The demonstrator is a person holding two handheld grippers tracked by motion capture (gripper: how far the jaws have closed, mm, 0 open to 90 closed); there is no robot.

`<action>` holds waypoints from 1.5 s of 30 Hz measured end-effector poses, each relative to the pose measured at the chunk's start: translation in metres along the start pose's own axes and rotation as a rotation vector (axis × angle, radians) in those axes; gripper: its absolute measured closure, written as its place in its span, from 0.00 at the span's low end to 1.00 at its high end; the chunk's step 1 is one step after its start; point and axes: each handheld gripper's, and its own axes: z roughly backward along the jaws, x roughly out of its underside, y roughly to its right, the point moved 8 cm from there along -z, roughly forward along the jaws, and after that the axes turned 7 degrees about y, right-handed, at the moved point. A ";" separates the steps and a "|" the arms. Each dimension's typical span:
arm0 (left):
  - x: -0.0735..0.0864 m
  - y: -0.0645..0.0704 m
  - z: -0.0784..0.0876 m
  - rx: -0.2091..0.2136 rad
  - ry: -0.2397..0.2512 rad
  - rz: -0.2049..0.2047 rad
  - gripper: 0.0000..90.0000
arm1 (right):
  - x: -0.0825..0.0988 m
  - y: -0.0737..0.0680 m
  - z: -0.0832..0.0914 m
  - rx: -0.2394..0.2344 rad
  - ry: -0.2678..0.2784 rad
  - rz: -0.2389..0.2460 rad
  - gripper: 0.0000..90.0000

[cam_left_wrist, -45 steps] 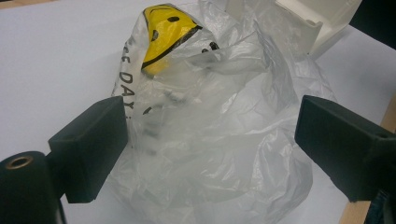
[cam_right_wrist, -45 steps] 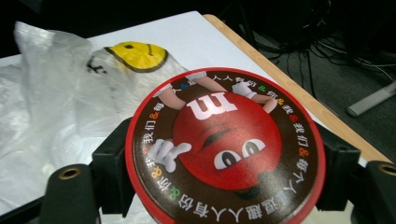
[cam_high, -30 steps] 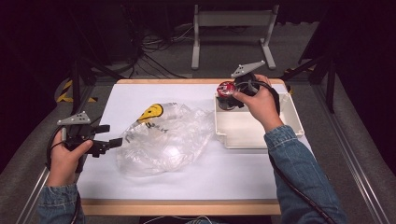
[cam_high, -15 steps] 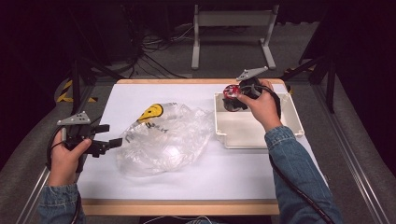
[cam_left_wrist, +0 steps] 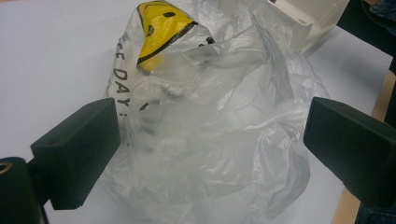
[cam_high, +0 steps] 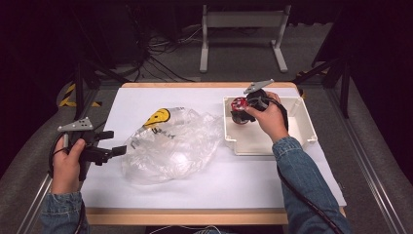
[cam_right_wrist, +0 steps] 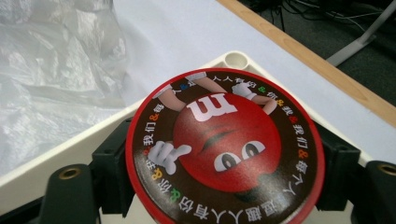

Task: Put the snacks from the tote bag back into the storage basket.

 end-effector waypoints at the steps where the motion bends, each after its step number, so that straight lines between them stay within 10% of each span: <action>1: 0.000 0.000 0.000 0.000 -0.001 0.001 0.05 | 0.002 -0.001 -0.002 0.001 -0.001 0.000 0.27; 45: 0.004 0.000 -0.002 0.030 -0.016 0.003 0.05 | 0.032 -0.015 -0.026 -0.078 -0.013 0.000 0.27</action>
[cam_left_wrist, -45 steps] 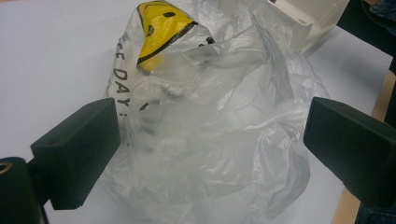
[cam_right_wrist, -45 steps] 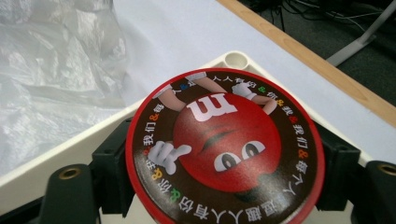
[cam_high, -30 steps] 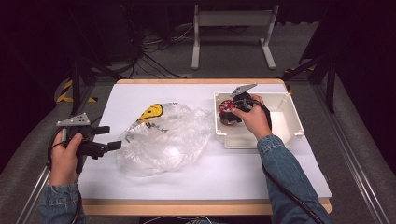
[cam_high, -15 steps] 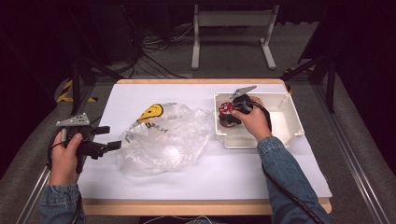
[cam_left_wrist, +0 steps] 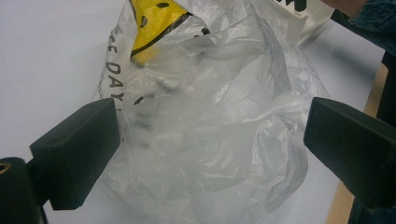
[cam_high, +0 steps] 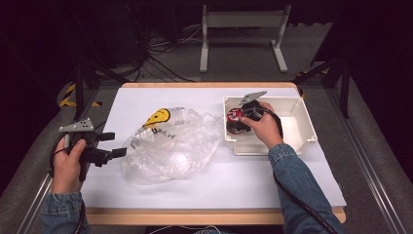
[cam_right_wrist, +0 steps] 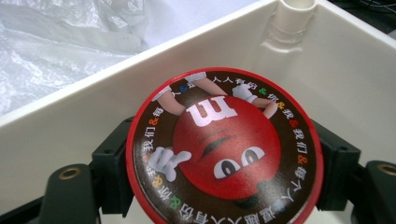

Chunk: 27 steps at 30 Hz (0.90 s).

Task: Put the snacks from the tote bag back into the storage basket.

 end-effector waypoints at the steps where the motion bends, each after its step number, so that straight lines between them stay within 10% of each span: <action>1: 0.000 0.000 0.000 0.001 0.000 -0.001 0.05 | 0.000 0.000 0.000 0.001 0.001 0.001 0.27; 27: 0.001 0.009 -0.006 -0.001 0.043 -0.057 0.04 | -0.037 -0.018 0.075 -0.035 0.157 -0.039 0.14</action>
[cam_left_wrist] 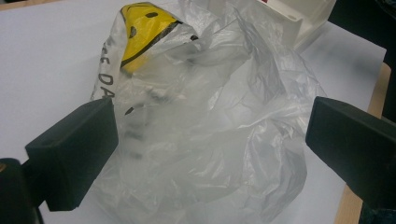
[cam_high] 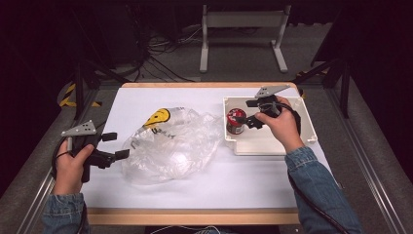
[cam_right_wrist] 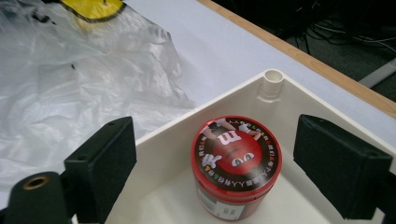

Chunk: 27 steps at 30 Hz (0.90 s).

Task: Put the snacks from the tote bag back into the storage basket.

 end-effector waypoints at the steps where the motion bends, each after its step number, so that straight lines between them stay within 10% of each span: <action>1: 0.000 0.001 -0.001 0.004 0.005 0.004 0.04 | -0.001 -0.002 0.004 -0.005 0.004 -0.005 0.13; 27: 0.016 0.008 -0.011 0.046 -0.001 -0.047 0.03 | 0.020 -0.048 0.074 -0.085 0.131 -0.078 0.03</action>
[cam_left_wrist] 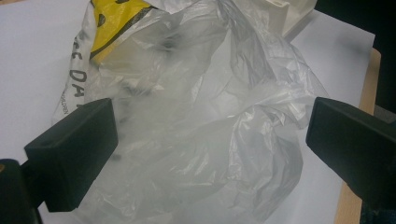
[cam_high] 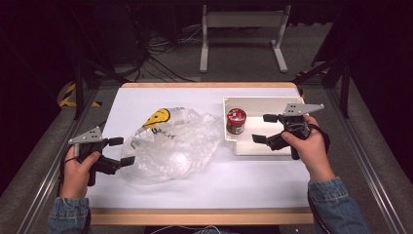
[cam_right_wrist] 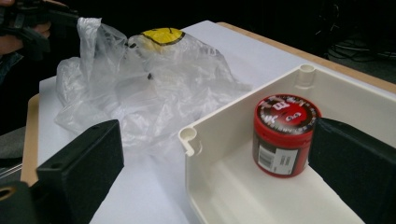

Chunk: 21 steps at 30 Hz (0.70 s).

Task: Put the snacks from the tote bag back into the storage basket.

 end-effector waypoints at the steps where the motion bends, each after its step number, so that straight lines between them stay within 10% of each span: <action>1: 0.001 -0.001 0.000 0.002 0.000 0.001 0.03 | 0.003 -0.002 0.001 -0.007 0.000 -0.001 0.03; 21: 0.014 -0.002 -0.004 0.014 0.060 -0.046 0.02 | 0.050 -0.001 0.001 0.029 0.025 -0.020 0.02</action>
